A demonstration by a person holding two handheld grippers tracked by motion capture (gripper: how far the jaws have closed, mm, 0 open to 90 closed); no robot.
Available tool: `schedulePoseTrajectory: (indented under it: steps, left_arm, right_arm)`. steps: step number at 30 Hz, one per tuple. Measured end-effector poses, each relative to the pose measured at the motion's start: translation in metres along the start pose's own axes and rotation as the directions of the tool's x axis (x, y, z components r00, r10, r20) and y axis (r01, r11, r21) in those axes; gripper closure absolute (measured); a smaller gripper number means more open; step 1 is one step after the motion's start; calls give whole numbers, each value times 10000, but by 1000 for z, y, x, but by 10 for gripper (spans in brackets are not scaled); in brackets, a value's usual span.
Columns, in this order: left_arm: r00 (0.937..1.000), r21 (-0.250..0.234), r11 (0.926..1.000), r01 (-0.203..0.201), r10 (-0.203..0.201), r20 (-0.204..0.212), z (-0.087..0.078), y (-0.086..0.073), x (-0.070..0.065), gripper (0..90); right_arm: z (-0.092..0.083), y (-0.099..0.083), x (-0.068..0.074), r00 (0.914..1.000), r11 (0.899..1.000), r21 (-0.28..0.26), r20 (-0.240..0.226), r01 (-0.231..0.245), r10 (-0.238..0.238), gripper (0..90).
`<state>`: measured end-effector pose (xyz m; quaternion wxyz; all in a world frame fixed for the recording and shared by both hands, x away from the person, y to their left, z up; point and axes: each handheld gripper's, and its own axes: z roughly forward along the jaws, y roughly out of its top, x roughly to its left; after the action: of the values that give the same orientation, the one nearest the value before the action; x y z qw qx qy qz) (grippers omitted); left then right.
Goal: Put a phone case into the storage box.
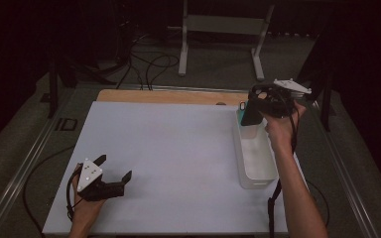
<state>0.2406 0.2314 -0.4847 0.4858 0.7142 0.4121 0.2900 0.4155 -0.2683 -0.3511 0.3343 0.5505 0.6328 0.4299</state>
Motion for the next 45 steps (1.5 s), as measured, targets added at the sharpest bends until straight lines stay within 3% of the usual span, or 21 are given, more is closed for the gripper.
schedulePoseTrajectory:
  steps: [9,45]
  left_arm:
    - [9999,13,10000,0,1,-163,-2,-1,3,4]
    - [9998,-165,9998,122,-124,-173,-3,-1,2,4]
  right_arm:
    - [8,-2,-1,10000,9999,137,87,12,-13,142]
    - [26,-21,-1,9997,9971,760,257,41,-61,142]
